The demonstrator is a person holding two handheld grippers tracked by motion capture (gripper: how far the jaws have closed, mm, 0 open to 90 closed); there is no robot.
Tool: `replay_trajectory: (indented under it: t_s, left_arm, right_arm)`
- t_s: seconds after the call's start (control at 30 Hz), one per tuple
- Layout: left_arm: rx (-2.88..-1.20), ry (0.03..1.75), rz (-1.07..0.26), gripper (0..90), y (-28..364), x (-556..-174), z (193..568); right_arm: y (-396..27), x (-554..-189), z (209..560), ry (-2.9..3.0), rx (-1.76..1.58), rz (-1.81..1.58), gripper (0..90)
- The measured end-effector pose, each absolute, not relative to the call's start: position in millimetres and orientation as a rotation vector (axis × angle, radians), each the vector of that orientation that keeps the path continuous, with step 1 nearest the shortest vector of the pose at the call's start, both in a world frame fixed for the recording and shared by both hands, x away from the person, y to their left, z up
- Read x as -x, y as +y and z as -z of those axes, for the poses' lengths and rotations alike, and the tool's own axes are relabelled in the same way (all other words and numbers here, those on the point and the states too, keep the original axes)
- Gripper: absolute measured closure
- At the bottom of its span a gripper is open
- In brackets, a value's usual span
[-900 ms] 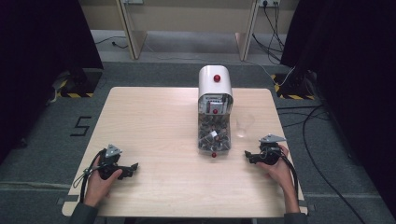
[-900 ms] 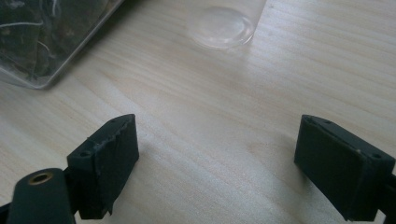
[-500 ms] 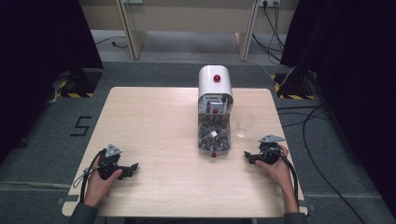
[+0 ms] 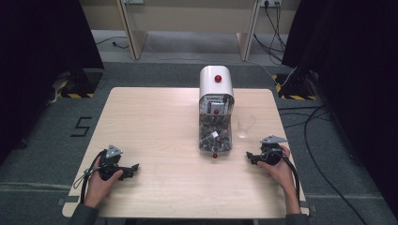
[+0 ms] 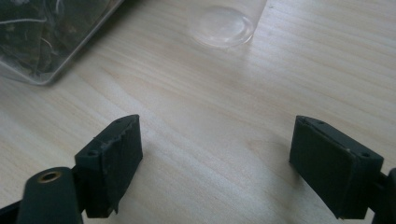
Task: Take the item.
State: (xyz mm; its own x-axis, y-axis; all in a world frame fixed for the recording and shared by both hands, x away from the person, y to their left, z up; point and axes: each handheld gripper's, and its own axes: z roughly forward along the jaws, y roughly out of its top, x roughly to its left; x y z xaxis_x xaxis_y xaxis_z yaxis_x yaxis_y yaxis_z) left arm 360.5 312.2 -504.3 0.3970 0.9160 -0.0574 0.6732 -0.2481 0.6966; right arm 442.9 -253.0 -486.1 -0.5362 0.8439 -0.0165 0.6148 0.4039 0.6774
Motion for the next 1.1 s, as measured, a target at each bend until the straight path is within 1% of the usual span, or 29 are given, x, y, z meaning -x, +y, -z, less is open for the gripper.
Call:
replay_trajectory:
  t_s: [0.13, 0.37, 0.57, 0.63, 1.1]
  left_arm:
    - [-2.009, 1.353, -0.482, 0.0, 312.2, -360.5, 504.3]
    - [-2.01, 1.353, -0.482, 0.0, 312.2, -360.5, 504.3]
    - [-2.009, 1.353, -0.482, 0.0, 312.2, -360.6, 504.3]
    - [-2.01, 1.353, -0.482, 0.0, 312.2, -360.5, 504.3]
    - [-2.009, 1.353, -0.482, 0.0, 312.2, -360.6, 504.3]
  right_arm:
    - [-253.8, -441.5, 482.2, 2.304, -1.25, -0.879, 19.6]
    - [-253.8, -435.8, 468.8, 2.276, -1.222, -0.924, 24.5]
    - [-250.4, -433.3, 457.2, 2.266, -1.194, -0.937, 25.9]
    - [-247.2, -431.0, 450.1, 2.248, -1.175, -0.961, 28.4]
    - [-229.7, -422.8, 429.0, 2.214, -1.105, -1.052, 31.6]
